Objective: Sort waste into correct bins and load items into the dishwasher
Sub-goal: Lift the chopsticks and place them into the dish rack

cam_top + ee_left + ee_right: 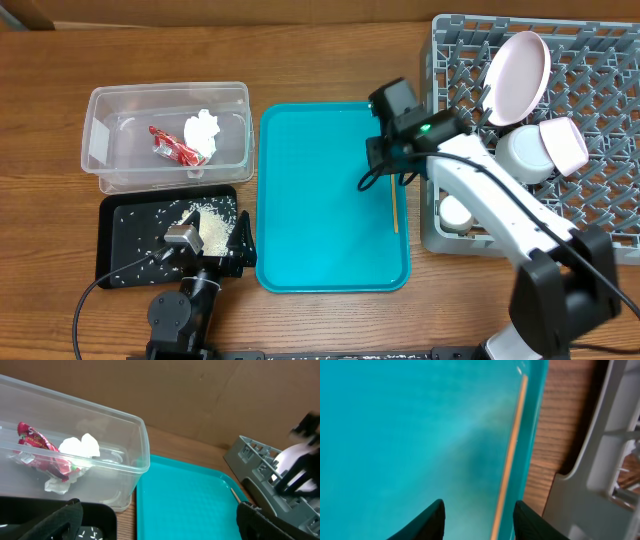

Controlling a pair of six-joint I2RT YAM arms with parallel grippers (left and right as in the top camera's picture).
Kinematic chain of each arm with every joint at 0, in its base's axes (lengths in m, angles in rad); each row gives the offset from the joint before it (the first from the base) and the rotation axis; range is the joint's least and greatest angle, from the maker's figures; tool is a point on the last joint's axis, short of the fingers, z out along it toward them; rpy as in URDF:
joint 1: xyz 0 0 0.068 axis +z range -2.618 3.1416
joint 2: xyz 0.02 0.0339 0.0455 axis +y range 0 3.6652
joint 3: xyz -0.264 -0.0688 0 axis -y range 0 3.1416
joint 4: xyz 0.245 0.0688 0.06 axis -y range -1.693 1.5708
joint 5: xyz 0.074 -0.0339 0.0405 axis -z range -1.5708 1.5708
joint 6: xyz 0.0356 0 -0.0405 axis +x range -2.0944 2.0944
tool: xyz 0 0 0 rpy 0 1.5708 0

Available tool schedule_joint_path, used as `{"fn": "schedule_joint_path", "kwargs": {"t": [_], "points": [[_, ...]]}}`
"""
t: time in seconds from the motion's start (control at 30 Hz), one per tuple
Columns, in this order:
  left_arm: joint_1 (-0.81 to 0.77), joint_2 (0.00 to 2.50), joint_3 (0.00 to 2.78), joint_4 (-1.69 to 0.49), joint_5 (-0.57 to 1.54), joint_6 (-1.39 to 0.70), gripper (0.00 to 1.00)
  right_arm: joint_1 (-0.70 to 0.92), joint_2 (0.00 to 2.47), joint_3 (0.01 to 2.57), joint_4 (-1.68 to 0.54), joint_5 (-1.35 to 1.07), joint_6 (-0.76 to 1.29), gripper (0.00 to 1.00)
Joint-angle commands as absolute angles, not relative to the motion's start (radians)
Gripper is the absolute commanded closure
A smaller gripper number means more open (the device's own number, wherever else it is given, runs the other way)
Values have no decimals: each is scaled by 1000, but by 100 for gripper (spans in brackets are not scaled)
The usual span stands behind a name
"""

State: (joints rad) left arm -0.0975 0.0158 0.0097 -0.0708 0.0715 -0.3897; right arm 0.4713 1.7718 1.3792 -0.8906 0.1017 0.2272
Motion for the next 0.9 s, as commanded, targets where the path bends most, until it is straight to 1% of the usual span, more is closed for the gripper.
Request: {"fn": "schedule_joint_path", "kwargs": {"t": [0.0,0.13,0.17,0.23,0.3,0.87], "points": [[-97,4,5,-71,71,-400,0,470,1831,1285,-806,255,345,54],[-97,4,5,-71,71,-400,0,469,1860,1222,-706,253,345,55],[-97,4,5,-71,71,-400,0,469,1864,1211,-691,250,345,57],[-97,4,5,-71,72,-400,0,470,1864,1195,-682,245,345,67],[-97,4,5,-71,71,-400,0,471,1865,1192,-689,223,345,73],[-97,4,5,-71,71,-400,0,471,1907,1190,-686,207,341,73]]}}
